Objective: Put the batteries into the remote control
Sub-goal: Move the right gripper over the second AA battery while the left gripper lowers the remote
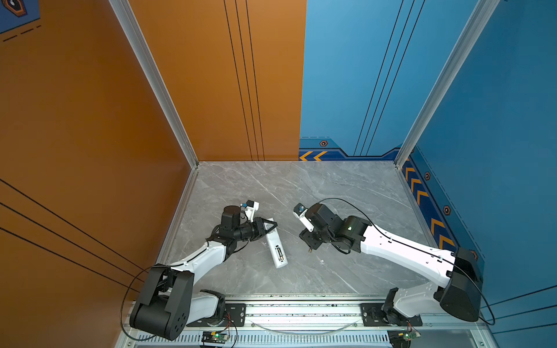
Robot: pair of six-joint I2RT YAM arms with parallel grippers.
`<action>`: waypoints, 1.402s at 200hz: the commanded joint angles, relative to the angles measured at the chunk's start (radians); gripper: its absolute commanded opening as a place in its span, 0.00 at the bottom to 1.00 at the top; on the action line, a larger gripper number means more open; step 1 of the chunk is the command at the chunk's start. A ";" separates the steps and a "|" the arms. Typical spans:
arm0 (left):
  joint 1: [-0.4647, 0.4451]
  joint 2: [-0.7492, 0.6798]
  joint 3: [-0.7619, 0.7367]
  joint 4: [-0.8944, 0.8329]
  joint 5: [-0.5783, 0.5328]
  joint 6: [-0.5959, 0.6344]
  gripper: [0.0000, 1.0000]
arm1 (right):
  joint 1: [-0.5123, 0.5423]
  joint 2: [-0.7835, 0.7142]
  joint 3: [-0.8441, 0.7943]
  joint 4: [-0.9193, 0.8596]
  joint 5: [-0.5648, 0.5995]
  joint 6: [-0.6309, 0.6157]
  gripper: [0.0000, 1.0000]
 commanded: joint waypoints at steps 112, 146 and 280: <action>0.031 -0.050 -0.015 -0.009 0.001 0.001 0.00 | -0.096 0.062 -0.082 -0.069 -0.217 -0.614 0.80; 0.037 -0.040 -0.014 -0.009 0.004 0.000 0.00 | -0.113 0.150 -0.081 -0.043 -0.175 -0.683 0.78; 0.073 -0.021 -0.013 -0.001 0.012 -0.004 0.00 | -0.147 0.391 0.037 -0.058 -0.188 -0.766 0.71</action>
